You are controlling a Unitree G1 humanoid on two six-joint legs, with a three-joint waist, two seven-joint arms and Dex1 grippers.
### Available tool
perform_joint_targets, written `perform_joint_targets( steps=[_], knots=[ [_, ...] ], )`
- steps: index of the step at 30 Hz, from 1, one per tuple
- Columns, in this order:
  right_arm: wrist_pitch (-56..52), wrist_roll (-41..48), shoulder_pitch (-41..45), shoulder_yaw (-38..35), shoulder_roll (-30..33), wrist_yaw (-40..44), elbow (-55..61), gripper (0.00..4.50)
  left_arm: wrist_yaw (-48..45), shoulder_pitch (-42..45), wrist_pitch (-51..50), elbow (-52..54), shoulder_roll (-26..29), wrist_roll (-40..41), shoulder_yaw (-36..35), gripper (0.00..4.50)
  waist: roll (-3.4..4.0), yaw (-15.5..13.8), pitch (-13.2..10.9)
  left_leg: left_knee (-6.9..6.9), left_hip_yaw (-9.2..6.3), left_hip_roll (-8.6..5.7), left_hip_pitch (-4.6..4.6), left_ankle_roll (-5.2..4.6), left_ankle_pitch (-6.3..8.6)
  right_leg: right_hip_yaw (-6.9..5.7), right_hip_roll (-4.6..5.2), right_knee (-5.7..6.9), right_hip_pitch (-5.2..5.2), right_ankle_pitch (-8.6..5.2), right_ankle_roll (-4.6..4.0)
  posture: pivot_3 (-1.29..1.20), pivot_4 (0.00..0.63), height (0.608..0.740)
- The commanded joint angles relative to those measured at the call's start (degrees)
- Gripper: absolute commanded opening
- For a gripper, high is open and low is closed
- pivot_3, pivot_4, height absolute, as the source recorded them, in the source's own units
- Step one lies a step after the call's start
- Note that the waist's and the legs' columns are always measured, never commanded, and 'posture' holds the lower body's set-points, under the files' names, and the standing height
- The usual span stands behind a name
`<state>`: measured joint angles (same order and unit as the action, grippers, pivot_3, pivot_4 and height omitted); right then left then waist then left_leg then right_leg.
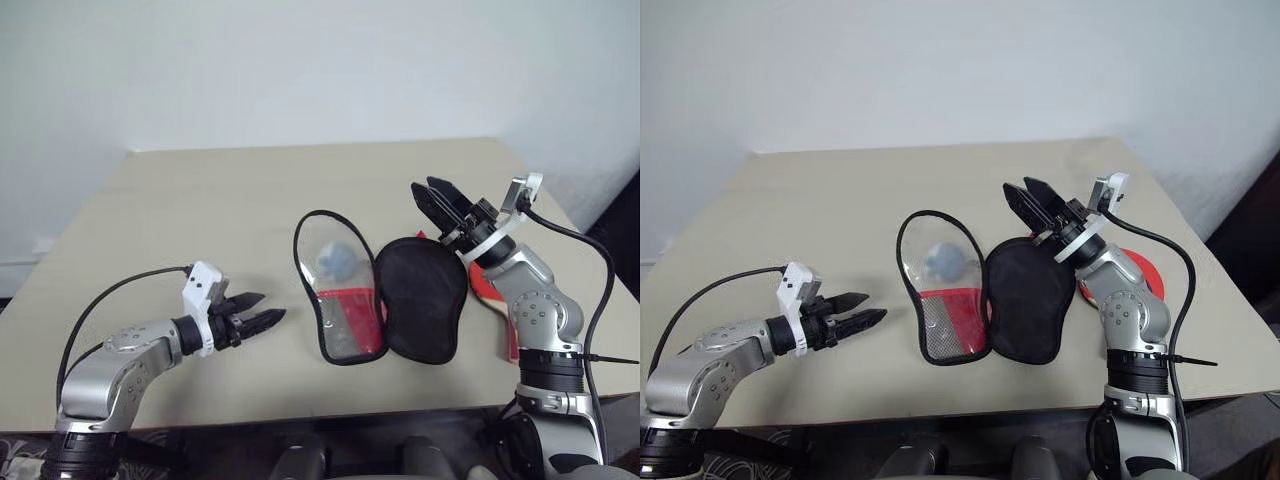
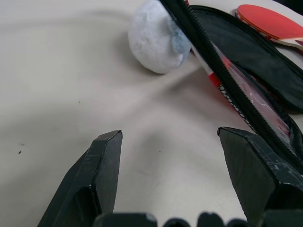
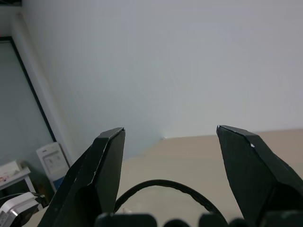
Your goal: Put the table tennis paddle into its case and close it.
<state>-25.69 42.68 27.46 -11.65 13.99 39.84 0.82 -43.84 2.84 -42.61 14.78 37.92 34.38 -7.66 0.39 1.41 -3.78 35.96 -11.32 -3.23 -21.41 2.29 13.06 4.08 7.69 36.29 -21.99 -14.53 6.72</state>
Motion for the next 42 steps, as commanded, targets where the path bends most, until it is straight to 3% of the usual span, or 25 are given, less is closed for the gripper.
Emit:
perform_joint_targets(
  steps=[1, 13, 24, 28, 34, 42],
  knots=[
    [1.97, -0.49, 0.76, -0.05, 0.01, 0.30, 1.40, 3.34, -0.55, 2.65, 0.60, 0.04, -0.03, 0.07, 0.11, 3.43, 0.00, 0.04, 0.00, 0.00, 0.00, 0.00, 0.00, 0.00, 0.00, 0.00, 0.00, 0.01, 0.00, 0.00, 0.00, 0.00, 0.000, 0.740],
    [2.33, -0.64, -0.46, -0.97, 0.56, -0.96, 2.67, 3.34, -2.40, 3.55, 0.52, -1.01, 0.93, -0.39, 0.75, 3.43, -0.01, 0.44, 0.00, 0.00, 0.05, 0.00, -0.07, 0.08, -0.05, 0.01, 0.01, 0.38, -0.26, -0.01, -0.02, 0.00, 0.000, 0.740],
    [-1.22, -1.87, -6.70, -5.40, 7.20, -8.42, 6.39, 3.34, -5.80, 3.98, 2.21, -2.16, 2.07, -2.84, 4.24, 3.43, -0.02, 0.35, 0.00, 0.01, 0.06, 0.00, -0.10, 0.08, -0.05, 0.02, 0.01, 0.37, -0.25, -0.02, -0.03, 0.00, 0.000, 0.740],
    [-6.53, -3.92, -11.11, -6.32, 11.19, -15.05, 10.40, 3.34, -6.89, 4.59, 2.86, -3.49, 1.76, -3.92, 6.24, 3.43, -0.02, 0.33, 0.00, 0.01, 0.07, 0.00, -0.11, 0.07, -0.05, 0.02, 0.02, 0.37, -0.26, -0.02, -0.03, 0.00, 0.000, 0.740],
    [-23.39, 2.20, -20.89, -12.61, 17.59, -23.33, 20.22, 3.34, -7.96, 5.66, 3.47, -5.47, -0.11, -4.79, 8.80, 3.43, -0.06, -0.22, -0.01, 0.06, 0.11, 0.00, -0.16, 0.06, -0.05, 0.03, 0.05, 0.36, -0.25, -0.03, -0.02, 0.00, 0.000, 0.740],
    [-35.31, 7.46, -30.73, -19.60, 18.07, -29.86, 25.46, 3.34, -9.89, 9.37, 5.21, -9.77, -1.33, -6.59, 12.07, 3.43, -0.17, -0.22, -0.02, 0.12, 0.21, 0.00, -0.17, 0.04, -0.05, 0.03, 0.09, 0.35, -0.22, -0.04, -0.02, 0.00, 0.000, 0.740]
  ],
)
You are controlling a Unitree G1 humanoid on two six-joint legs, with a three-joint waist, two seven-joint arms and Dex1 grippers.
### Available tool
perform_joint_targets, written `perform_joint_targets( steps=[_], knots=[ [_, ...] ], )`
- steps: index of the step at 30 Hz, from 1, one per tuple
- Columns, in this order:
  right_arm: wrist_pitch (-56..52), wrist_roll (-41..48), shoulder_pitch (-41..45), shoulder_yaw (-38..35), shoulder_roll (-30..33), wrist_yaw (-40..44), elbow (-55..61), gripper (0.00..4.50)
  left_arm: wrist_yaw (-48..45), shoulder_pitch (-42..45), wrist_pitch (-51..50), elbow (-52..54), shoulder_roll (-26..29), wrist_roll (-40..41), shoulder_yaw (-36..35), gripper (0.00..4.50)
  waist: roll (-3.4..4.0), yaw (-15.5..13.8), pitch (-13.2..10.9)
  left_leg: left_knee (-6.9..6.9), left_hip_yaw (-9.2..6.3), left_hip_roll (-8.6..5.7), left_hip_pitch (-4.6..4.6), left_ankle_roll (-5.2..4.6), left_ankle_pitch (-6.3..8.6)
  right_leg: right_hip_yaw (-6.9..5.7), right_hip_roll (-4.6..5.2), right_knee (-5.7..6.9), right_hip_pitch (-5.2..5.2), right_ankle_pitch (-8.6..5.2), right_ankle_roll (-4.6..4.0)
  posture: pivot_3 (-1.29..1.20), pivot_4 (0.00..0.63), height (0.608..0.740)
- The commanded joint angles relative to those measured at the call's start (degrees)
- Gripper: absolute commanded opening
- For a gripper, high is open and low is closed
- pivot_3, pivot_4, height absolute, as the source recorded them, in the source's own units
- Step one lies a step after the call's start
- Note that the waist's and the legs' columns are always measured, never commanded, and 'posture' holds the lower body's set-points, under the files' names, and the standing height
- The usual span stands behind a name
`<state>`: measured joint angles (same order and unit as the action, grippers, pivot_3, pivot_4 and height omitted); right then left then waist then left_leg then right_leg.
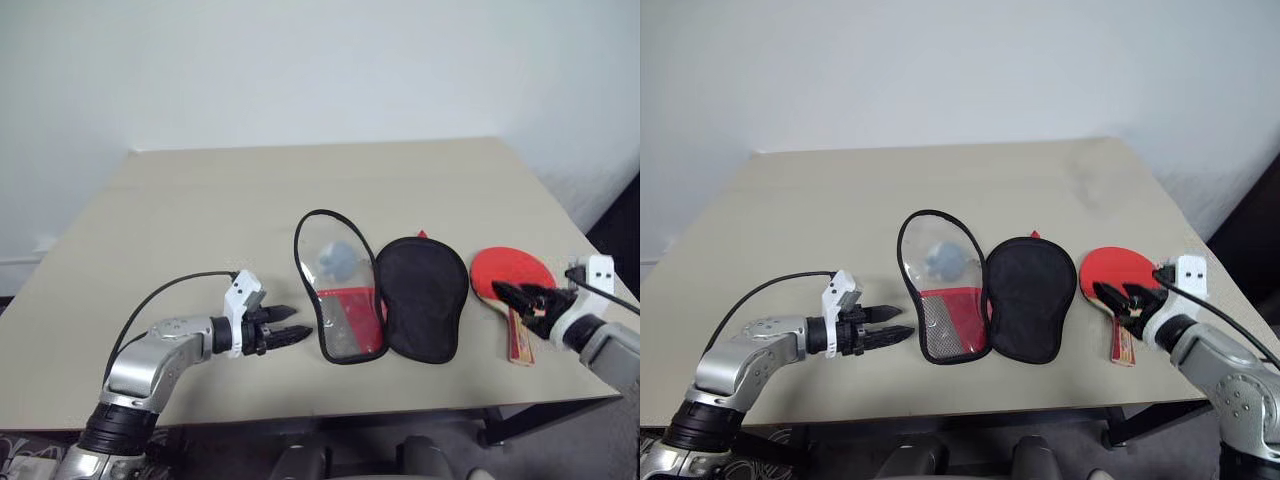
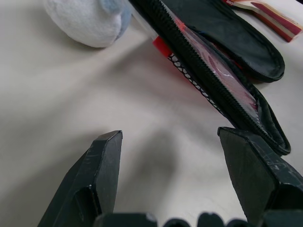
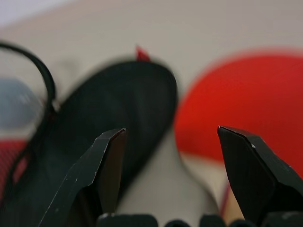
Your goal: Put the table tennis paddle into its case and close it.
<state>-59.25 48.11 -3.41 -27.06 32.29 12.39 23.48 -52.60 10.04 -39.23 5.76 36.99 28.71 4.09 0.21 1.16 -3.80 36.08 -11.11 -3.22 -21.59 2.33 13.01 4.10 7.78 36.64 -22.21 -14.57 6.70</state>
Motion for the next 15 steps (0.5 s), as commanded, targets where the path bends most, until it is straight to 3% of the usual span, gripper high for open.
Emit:
perform_joint_targets(
  steps=[1, 9, 15],
  knots=[
    [-3.19, 2.62, -0.71, -4.93, -0.41, -3.33, 2.79, 3.34, -1.53, 2.89, 2.30, -1.73, -0.62, -1.37, 0.80, 3.43, 0.01, 0.00, 0.00, 0.00, 0.05, 0.00, 0.00, 0.00, 0.00, 0.01, 0.02, 0.00, -0.01, 0.00, 0.00, 0.00, 0.000, 0.740],
    [-4.25, -0.22, -4.29, -6.63, 1.25, -3.65, -0.35, 3.34, -3.15, 5.72, 3.38, -4.85, -2.00, -2.62, 2.12, 3.43, -0.03, 0.02, 0.00, 0.02, 0.10, 0.00, 0.00, -0.02, -0.01, 0.03, 0.04, -0.01, 0.01, 0.00, 0.01, 0.00, 0.000, 0.740],
    [-4.91, -1.27, -3.39, -3.32, 0.69, -3.05, -0.80, 3.34, -3.44, 5.17, 3.40, -4.47, -2.39, -3.33, 1.93, 3.43, -0.05, 0.05, -0.01, 0.01, 0.10, 0.02, 0.01, -0.02, -0.01, 0.02, 0.03, 0.00, 0.00, 0.00, 0.01, 0.00, 0.000, 0.740]
  ],
)
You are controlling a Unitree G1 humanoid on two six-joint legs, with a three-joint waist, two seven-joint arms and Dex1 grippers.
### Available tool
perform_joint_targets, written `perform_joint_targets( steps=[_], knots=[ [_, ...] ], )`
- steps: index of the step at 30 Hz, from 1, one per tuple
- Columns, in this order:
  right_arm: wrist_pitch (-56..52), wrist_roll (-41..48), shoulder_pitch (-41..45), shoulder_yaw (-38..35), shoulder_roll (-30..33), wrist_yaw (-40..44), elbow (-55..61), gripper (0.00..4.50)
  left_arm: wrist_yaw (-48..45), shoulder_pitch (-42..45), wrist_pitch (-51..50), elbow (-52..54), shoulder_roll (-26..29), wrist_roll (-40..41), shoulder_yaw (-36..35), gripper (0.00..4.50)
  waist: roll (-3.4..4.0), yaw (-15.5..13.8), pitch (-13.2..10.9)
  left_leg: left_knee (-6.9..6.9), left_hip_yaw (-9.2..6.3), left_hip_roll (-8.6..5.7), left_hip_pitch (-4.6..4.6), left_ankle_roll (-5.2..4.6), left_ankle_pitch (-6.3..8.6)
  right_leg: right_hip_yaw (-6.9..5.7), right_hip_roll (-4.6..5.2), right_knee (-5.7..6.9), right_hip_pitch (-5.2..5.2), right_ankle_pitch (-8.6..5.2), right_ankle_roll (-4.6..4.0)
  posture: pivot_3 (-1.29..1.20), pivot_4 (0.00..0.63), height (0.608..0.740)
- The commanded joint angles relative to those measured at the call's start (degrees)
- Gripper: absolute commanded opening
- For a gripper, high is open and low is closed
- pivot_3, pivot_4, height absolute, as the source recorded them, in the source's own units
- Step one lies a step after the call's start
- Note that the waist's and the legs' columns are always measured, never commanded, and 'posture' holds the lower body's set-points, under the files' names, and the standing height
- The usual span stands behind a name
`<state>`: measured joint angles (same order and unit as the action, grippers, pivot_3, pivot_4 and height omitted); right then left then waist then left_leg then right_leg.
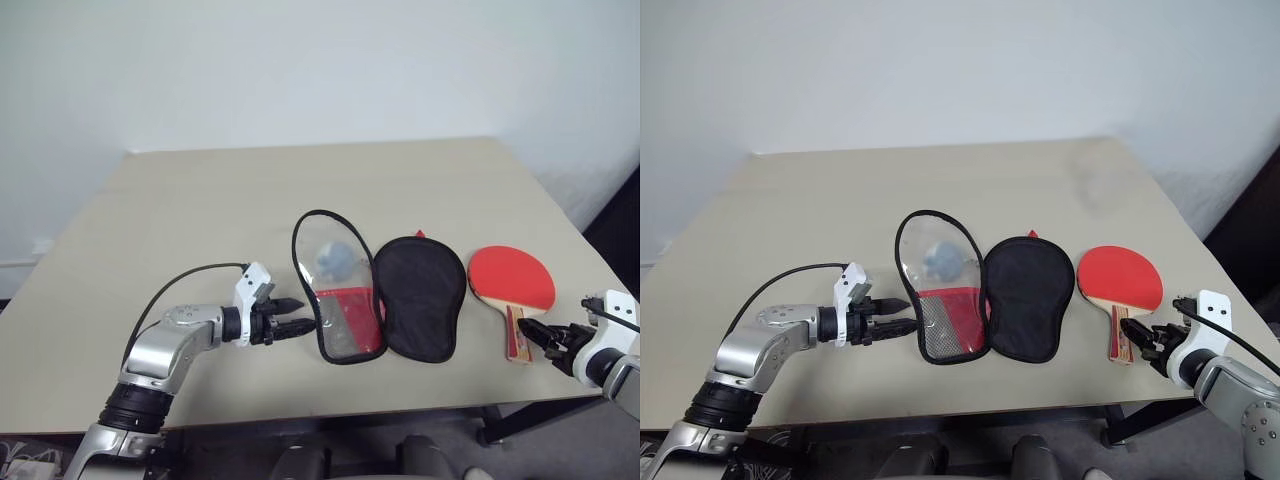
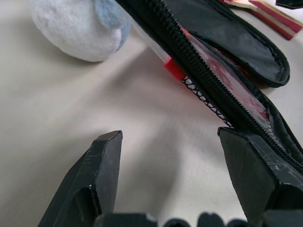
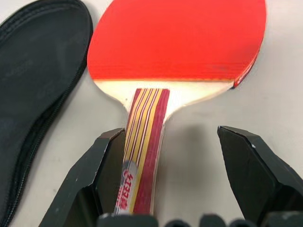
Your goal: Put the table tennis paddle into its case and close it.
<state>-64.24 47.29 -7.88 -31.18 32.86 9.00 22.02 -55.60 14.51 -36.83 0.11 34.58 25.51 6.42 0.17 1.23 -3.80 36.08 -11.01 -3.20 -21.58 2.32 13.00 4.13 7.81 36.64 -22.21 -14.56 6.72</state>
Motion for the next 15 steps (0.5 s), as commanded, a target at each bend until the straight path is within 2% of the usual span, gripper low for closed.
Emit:
perform_joint_targets(
  steps=[1, 8, 12, 15],
  knots=[
    [0.09, -0.76, 1.43, 1.50, 0.14, 0.54, 0.46, 3.34, -0.47, 0.61, 0.90, 1.30, 0.05, -0.13, -0.54, 3.43, -0.01, -0.02, 0.00, 0.00, 0.00, 0.00, 0.00, 0.00, 0.00, 0.00, 0.00, 0.00, 0.00, 0.00, 0.00, 0.00, 0.000, 0.740],
    [0.29, -3.09, 3.29, 6.31, -0.31, 1.69, -1.29, 3.34, 0.10, -0.18, 0.32, 2.38, 0.20, -0.08, -0.95, 3.43, -0.04, -0.02, 0.00, 0.00, -0.01, 0.00, 0.00, 0.00, 0.00, -0.01, 0.00, 0.00, 0.00, 0.00, 0.00, 0.00, 0.000, 0.740],
    [0.76, -6.39, 3.49, 8.45, -1.77, -0.04, -2.85, 3.34, 0.86, -1.16, 0.09, 3.09, -0.05, 0.05, -1.14, 3.43, -0.34, 0.01, 0.10, 0.00, -0.01, 0.02, 0.05, 0.00, 0.00, -0.01, -0.01, 0.00, 0.03, 0.00, 0.00, 0.00, 0.000, 0.740],
    [0.39, -7.44, 4.59, 7.72, -2.93, -1.41, -3.62, 2.75, 1.19, -1.82, 0.21, 3.47, -0.27, -0.09, -0.79, 3.43, -0.57, 0.05, 0.15, 0.01, 0.00, 0.06, 0.10, 0.01, 0.00, -0.01, -0.03, 0.00, 0.08, 0.00, 0.00, 0.00, 0.000, 0.740]
  ],
)
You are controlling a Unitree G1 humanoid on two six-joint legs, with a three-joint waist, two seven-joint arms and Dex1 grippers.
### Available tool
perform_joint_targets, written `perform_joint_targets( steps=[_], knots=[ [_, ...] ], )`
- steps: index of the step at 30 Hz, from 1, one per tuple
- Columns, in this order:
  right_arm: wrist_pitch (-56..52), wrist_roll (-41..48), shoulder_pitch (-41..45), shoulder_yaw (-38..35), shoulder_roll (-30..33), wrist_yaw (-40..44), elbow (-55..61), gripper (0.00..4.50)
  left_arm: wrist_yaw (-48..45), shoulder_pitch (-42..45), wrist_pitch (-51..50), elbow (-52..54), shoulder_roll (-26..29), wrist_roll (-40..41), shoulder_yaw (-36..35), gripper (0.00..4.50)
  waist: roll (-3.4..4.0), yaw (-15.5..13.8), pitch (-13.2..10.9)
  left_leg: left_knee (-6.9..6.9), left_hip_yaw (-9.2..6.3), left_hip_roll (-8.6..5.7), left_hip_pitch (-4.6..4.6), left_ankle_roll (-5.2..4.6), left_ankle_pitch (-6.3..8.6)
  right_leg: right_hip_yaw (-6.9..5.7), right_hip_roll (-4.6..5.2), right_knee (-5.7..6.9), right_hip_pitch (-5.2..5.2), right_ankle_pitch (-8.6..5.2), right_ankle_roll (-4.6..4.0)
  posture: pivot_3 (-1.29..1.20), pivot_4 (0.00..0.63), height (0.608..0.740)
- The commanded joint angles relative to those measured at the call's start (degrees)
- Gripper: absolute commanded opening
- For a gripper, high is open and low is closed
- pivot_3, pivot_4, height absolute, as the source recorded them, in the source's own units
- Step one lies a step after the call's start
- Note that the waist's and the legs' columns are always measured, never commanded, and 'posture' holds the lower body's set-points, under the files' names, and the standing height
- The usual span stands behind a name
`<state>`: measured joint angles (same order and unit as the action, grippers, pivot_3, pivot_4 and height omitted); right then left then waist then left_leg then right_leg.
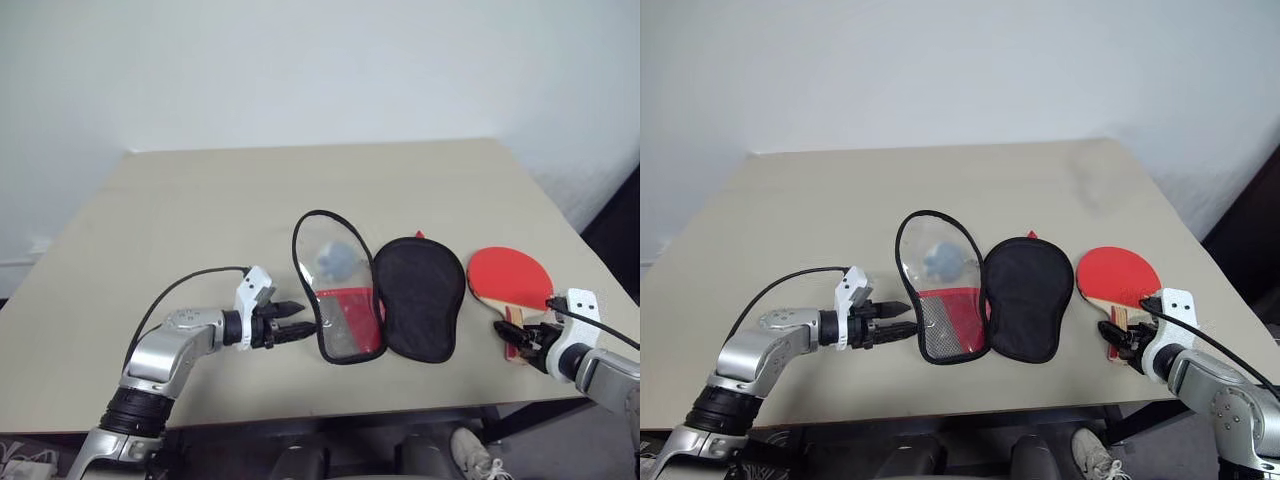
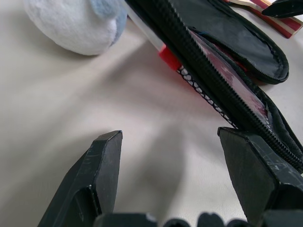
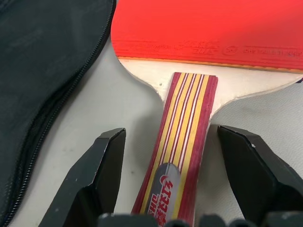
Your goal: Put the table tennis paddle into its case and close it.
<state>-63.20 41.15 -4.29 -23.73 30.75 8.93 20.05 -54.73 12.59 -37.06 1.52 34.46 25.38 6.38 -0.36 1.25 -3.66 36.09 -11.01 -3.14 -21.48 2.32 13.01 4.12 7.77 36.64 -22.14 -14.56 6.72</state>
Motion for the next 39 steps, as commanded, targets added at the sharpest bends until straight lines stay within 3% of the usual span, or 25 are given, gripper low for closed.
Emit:
perform_joint_targets(
  steps=[1, 4, 6, 14, 19, 23, 30, 34, 39],
  knots=[
    [-1.02, -1.56, 1.20, 0.06, -0.98, -1.52, -1.78, 2.42, 0.44, 0.02, 0.36, 2.20, -0.26, 0.04, -0.69, 3.43, -0.07, 0.02, 0.02, 0.00, 0.01, 0.01, 0.00, 0.00, 0.00, 0.00, -0.01, 0.00, 0.00, 0.00, 0.00, 0.00, 0.000, 0.740],
    [-2.09, -1.59, 1.92, -0.67, -1.78, -2.05, -1.84, 1.45, 0.60, 0.44, 0.04, 2.02, -0.56, 0.06, -0.62, 3.43, -0.09, -0.05, 0.03, 0.01, 0.00, 0.02, 0.01, 0.00, 0.00, -0.01, -0.01, 0.00, 0.01, 0.00, 0.00, 0.00, 0.000, 0.740],
    [-2.88, -1.44, 2.37, -1.09, -2.46, -2.46, -1.39, 1.16, 0.57, 0.60, 0.03, 1.83, -0.63, 0.01, -0.57, 3.43, -0.18, -0.07, 0.06, 0.02, 0.00, 0.02, 0.00, 0.00, 0.00, -0.01, -0.01, -0.01, 0.03, 0.00, 0.00, 0.00, 0.000, 0.740],
    [-3.95, 1.39, 5.42, -6.72, -7.04, -4.88, 1.13, 1.16, 0.30, 0.85, -0.24, 1.61, -0.66, 0.01, -0.34, 3.43, -0.18, -0.05, 0.04, 0.00, -0.01, 0.03, -0.01, 0.00, 0.00, -0.01, -0.03, 0.00, -0.01, 0.00, 0.00, 0.00, 0.000, 0.740],
    [-5.54, 7.84, 9.14, -11.82, -9.31, -6.82, 6.60, 1.16, -0.06, 1.37, -0.14, 1.02, -0.64, -0.22, -0.04, 3.43, 0.23, -0.06, -0.10, 0.02, 0.03, 0.01, -0.08, 0.00, 0.00, 0.03, -0.01, 0.01, -0.07, 0.01, 0.00, 0.00, 0.000, 0.740],
    [-7.84, 12.90, 8.61, -7.41, -9.95, -6.03, 15.59, 1.16, -0.50, 2.39, -0.05, 0.17, -0.66, -0.56, 0.45, 3.43, 0.42, 0.08, -0.08, -0.09, -0.02, 0.03, -0.10, -0.01, -0.01, 0.01, -0.05, 0.04, -0.18, 0.01, 0.00, 0.00, 0.000, 0.740],
    [-14.04, 16.87, 9.37, 1.77, -15.83, -12.70, 20.08, 1.16, -1.03, 3.15, 0.08, -0.45, -0.80, -0.85, 1.28, 3.43, 0.39, -0.07, -0.07, -0.05, -0.01, 0.06, -0.11, 0.00, -0.01, 0.02, -0.06, 0.03, -0.17, 0.01, 0.00, 0.00, 0.000, 0.740],
    [-16.39, 21.25, 9.58, 1.40, -20.99, -17.55, 20.03, 1.16, -1.16, 3.65, -0.12, -0.61, -0.92, -1.01, 1.34, 3.43, 0.39, -0.07, -0.07, -0.07, -0.05, 0.06, -0.12, 0.00, -0.01, 0.01, -0.07, 0.04, -0.19, 0.01, -0.01, 0.00, 0.000, 0.740],
    [-16.87, 20.56, 9.53, 3.13, -25.85, -23.56, 17.92, 1.16, -1.36, 3.96, -0.14, -0.81, -1.07, -1.42, 1.60, 3.43, 0.41, -0.02, -0.07, -0.08, -0.05, 0.06, -0.10, 0.00, -0.01, 0.01, -0.08, 0.04, -0.21, 0.01, -0.01, 0.00, 0.000, 0.740]
  ],
)
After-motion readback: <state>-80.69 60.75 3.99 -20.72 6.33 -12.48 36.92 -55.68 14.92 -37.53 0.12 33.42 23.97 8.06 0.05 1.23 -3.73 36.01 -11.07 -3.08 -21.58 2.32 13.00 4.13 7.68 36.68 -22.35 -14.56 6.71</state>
